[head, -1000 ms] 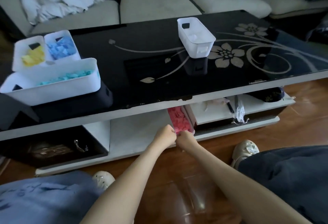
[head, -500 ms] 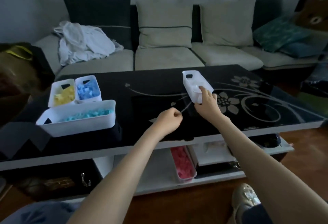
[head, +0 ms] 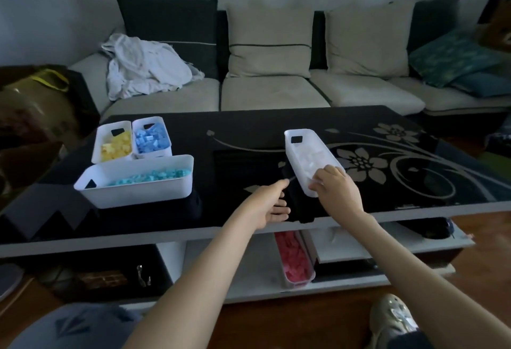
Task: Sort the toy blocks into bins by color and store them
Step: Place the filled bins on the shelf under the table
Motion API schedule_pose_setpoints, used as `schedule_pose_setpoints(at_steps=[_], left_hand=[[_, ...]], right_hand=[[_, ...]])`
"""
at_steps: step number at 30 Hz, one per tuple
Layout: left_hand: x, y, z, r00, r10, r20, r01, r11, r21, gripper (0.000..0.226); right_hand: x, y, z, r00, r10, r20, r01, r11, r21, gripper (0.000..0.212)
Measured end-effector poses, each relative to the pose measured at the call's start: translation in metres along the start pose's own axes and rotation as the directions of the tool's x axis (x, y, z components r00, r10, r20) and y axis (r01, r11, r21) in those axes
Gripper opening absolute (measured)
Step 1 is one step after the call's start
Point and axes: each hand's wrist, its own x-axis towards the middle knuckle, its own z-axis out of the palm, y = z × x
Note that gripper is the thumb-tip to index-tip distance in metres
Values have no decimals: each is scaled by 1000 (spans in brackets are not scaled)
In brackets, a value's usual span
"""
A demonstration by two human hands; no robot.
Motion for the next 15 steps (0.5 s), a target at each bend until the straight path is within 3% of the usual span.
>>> schedule_pose_setpoints(at_steps=[3, 7, 10, 12, 15], left_hand=[[-9, -8, -1, 995, -91, 47, 91, 996, 4, 65], [-26, -26, -16, 998, -51, -38, 54, 994, 90, 75], [-38, -42, -25, 1000, -13, -9, 11, 990, -139, 86], [-48, -54, -26, 999, 24, -47, -36, 961, -274, 79], [-61, -74, -25, 985, 103, -141, -145, 933, -330, 63]], right_hand=[[-35, -25, -17, 996, -14, -86, 31, 979, 202, 14], [-77, -48, -37, 966, -191, -176, 231, 942, 243, 16], [-104, -64, -43, 931, -285, -227, 335, 914, 229, 15], [-117, -74, -48, 918, -314, -243, 371, 896, 245, 20], [-123, -78, -56, 963, -172, -206, 250, 856, 453, 30]])
